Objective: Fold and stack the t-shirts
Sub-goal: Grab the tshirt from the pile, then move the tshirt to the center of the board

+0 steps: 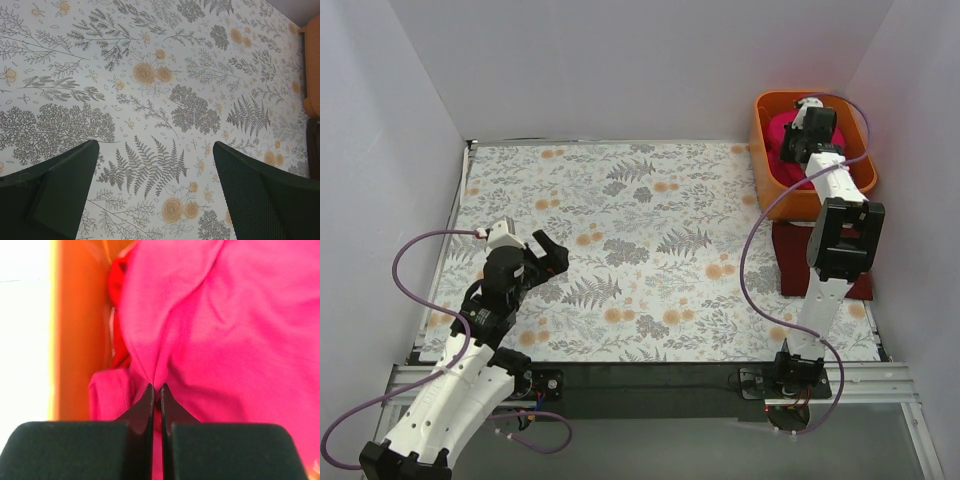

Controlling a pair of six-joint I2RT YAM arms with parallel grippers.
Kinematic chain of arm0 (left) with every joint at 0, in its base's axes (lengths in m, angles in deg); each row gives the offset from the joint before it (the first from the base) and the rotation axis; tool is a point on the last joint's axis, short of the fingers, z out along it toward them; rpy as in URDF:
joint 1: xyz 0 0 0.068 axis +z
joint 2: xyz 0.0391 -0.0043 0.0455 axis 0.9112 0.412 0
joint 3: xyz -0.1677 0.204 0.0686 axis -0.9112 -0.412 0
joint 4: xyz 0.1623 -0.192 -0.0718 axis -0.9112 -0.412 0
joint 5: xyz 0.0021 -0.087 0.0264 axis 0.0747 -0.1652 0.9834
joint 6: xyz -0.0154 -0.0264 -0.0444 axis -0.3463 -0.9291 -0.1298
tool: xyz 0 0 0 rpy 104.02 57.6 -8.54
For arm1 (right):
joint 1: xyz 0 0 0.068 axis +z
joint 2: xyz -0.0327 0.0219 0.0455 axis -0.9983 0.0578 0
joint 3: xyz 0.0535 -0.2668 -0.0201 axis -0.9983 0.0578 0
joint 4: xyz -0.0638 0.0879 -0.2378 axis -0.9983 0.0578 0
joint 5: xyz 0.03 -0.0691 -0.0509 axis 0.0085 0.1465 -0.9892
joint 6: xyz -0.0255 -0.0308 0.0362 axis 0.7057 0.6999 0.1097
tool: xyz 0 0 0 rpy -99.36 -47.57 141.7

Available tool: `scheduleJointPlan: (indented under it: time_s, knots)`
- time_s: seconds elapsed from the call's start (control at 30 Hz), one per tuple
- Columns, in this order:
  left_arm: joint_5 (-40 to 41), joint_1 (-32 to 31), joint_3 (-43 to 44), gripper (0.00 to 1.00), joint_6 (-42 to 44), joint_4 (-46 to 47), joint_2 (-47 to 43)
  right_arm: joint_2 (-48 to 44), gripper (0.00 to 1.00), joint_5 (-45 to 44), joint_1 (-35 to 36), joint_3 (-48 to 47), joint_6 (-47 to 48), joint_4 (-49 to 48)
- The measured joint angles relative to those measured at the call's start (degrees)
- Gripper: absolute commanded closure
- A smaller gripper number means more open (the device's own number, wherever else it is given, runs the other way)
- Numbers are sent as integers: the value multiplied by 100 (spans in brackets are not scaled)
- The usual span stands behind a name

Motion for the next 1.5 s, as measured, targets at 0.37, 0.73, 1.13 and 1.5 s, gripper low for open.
scheduleJointPlan:
  time_s: [0.37,0.73,1.13,1.5]
  knots:
    - [-13,0,0,2,2,7,4,-2514,99,-136,59,332,278,-481]
    - [-26,0,0,2,2,15,-136,-3003,99,608,492,341,319,-308]
    - [-35,0,0,2,2,20,-317,-3775,70,520,3375,435,-13,-229]
    - [20,0,-4,2,-15,13,-422,-2955,28,-96,4758,1397,-610,-330]
